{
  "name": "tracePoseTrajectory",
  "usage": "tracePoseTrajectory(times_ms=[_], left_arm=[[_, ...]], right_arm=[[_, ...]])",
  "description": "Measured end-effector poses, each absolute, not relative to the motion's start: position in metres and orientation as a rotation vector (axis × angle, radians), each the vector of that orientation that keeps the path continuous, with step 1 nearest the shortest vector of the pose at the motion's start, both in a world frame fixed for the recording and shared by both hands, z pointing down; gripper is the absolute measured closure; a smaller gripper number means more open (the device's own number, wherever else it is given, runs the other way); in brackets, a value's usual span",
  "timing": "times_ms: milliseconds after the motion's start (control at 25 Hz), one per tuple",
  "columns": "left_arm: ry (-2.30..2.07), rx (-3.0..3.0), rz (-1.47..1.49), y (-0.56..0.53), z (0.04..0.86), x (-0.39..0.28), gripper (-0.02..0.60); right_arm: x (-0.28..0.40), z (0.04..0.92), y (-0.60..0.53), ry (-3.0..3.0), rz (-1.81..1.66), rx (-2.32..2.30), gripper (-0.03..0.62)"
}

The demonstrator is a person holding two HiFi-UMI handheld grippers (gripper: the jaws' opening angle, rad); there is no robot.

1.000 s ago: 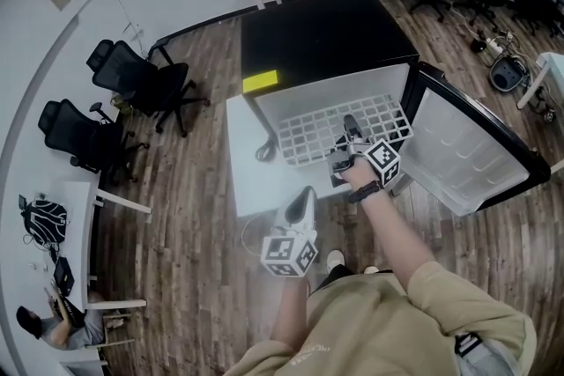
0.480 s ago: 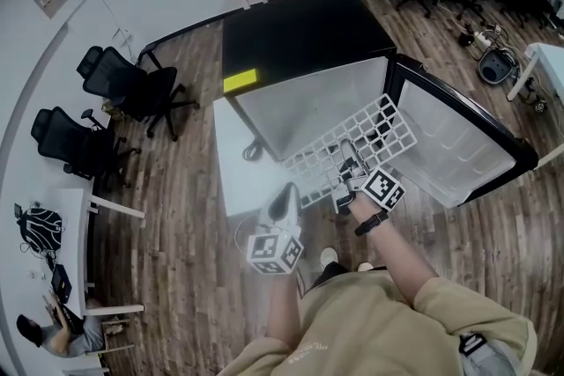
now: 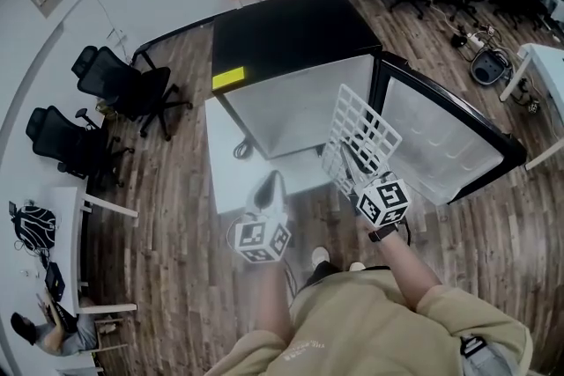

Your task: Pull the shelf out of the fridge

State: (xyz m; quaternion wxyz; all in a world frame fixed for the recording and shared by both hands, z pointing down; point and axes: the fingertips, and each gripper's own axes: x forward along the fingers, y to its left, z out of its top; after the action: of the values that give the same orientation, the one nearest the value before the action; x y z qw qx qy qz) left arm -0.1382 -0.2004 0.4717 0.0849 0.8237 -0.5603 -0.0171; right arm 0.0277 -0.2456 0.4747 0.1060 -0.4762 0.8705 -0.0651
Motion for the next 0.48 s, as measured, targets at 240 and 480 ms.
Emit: tracePoseTrajectory(times_ms=[240, 480], left_arm=[[-1.696, 2.51, -0.016, -0.203, 0.465, -0.126, 0.578], [-1.763, 2.548, 0.066, -0.207, 0.462, -0.116, 0.578]], right_arm=[[0.032, 0.452, -0.228, 2.635, 0.135, -1.521, 0.51], [0.037, 0.444, -0.226, 2.622, 0.125, -1.538, 0.51]])
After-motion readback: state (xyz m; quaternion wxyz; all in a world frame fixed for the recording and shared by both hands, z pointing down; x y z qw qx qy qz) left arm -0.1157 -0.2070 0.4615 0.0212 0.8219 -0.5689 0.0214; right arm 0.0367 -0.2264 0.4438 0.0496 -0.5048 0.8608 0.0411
